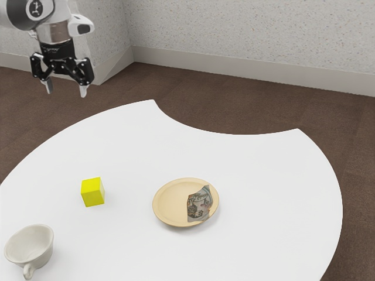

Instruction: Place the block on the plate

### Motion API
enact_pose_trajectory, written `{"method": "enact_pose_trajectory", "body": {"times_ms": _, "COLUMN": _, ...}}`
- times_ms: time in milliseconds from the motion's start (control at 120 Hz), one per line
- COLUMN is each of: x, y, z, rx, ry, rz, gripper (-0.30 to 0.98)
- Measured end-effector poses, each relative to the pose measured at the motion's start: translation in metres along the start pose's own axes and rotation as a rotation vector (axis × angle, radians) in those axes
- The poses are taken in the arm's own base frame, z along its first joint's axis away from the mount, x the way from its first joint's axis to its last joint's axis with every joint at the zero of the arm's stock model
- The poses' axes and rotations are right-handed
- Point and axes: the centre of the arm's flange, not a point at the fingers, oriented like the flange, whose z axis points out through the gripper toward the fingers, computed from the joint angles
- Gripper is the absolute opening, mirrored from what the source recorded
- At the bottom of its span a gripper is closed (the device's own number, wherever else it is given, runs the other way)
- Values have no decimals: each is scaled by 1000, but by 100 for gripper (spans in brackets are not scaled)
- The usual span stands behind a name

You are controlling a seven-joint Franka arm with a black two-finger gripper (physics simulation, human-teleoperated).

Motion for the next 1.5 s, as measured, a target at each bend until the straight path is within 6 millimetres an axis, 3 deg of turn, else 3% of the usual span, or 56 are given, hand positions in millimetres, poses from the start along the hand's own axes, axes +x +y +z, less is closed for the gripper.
{"method": "enact_pose_trajectory", "body": {"times_ms": 233, "x": 1, "y": -2, "z": 7, "rx": 0, "ry": 0, "rz": -37, "gripper": 69}}
{"method": "enact_pose_trajectory", "body": {"times_ms": 375, "x": 6, "y": -10, "z": 99, "rx": 30, "ry": -107, "rz": -68, "gripper": 69}}
{"method": "enact_pose_trajectory", "body": {"times_ms": 492, "x": 9, "y": -7, "z": 158, "rx": 18, "ry": -146, "rz": -112, "gripper": 69}}
{"method": "enact_pose_trajectory", "body": {"times_ms": 758, "x": -6, "y": -1, "z": 256, "rx": -40, "ry": -199, "rz": -246, "gripper": 69}}
{"method": "enact_pose_trajectory", "body": {"times_ms": 892, "x": 5, "y": -21, "z": 293, "rx": -50, "ry": -201, "rz": -353, "gripper": 69}}
{"method": "enact_pose_trajectory", "body": {"times_ms": 1100, "x": 17, "y": -19, "z": 324, "rx": -51, "ry": -161, "rz": -418, "gripper": 69}}
{"method": "enact_pose_trajectory", "body": {"times_ms": 1500, "x": 23, "y": -4, "z": 353, "rx": -73, "ry": -149, "rz": -484, "gripper": 69}}
